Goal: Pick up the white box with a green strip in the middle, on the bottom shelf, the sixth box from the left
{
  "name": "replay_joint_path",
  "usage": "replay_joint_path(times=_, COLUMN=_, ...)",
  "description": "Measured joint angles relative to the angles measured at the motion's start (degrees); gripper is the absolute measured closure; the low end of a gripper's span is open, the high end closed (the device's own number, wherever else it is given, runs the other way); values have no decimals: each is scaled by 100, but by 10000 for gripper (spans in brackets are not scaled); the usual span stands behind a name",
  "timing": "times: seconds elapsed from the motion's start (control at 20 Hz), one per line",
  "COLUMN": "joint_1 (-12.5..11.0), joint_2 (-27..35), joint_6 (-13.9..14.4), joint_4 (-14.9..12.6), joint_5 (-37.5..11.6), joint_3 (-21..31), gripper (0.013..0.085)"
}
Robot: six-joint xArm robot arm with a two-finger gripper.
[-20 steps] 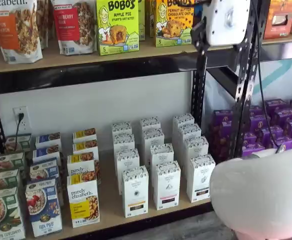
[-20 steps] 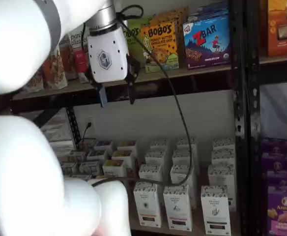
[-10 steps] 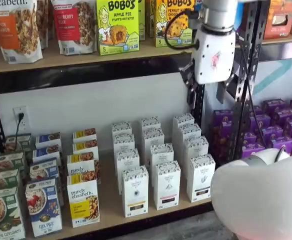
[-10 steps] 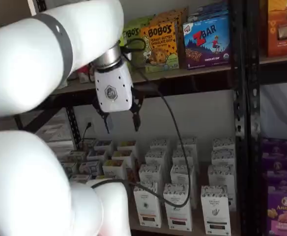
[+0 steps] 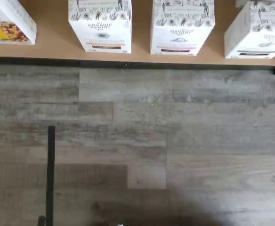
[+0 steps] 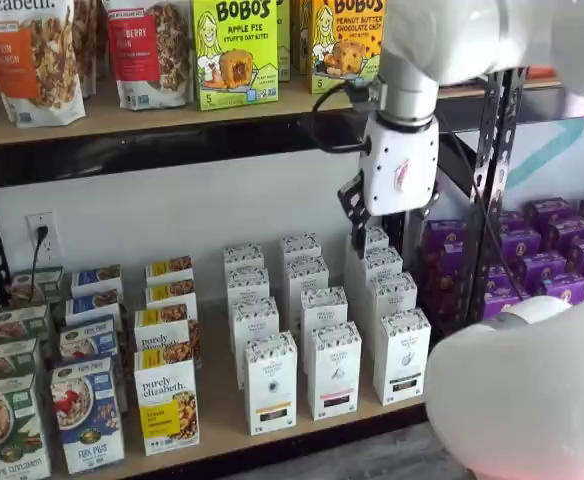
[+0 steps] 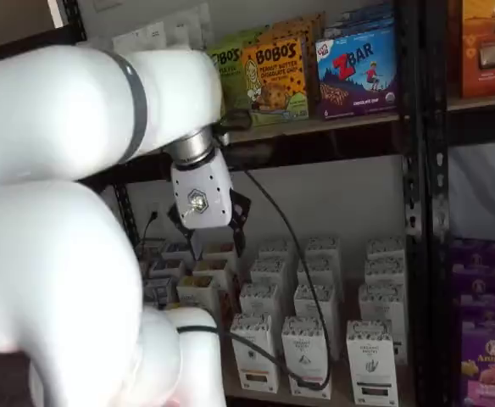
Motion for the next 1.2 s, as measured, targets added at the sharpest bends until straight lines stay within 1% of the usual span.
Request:
replay_joint_path(times=0.1, joint_1=-9, joint_2=267, joint_6=2, joint_4=-5, joint_5=-305, joint_3=80, gripper=130)
replay_joint_path(times=0.2, joint_1=-76, joint_2=604, joint_6=-32, joint_4=-39, joint_5=-718, joint_3=182, gripper=130)
replay_joint_path(times=0.35, joint_1=-185, joint_2=989, joint_6=-98, joint_4=-94, joint_5=-1193, joint_3=281, gripper=130)
replay_joint_path(times=0.45, joint_1=-328, joint_2=1332, joint_6=-254, joint_4=-46, joint_5=-1589, joint_3=344, gripper=130)
replay_joint_path(times=0.65, joint_1=-693, joint_2=2155, joint_6=-670, joint_4=59, joint_5=-2459, joint_3=414, gripper=130)
replay_joint_path(times=0.7, joint_1=-778, joint_2=2368, joint_6=-744, joint_4=47, joint_5=-2652, joint_3=415, gripper=130)
replay_joint_path(times=1.0, joint_1=-1132, joint_2=3377, joint_6=-1166, joint_4=126, joint_5=-3422, joint_3=328, gripper=130)
replay_joint_path(times=1.2, joint_1=-1369, joint_2=4041, joint_6=-1345, joint_4=54, joint_5=-4046, joint_3=242, gripper=130)
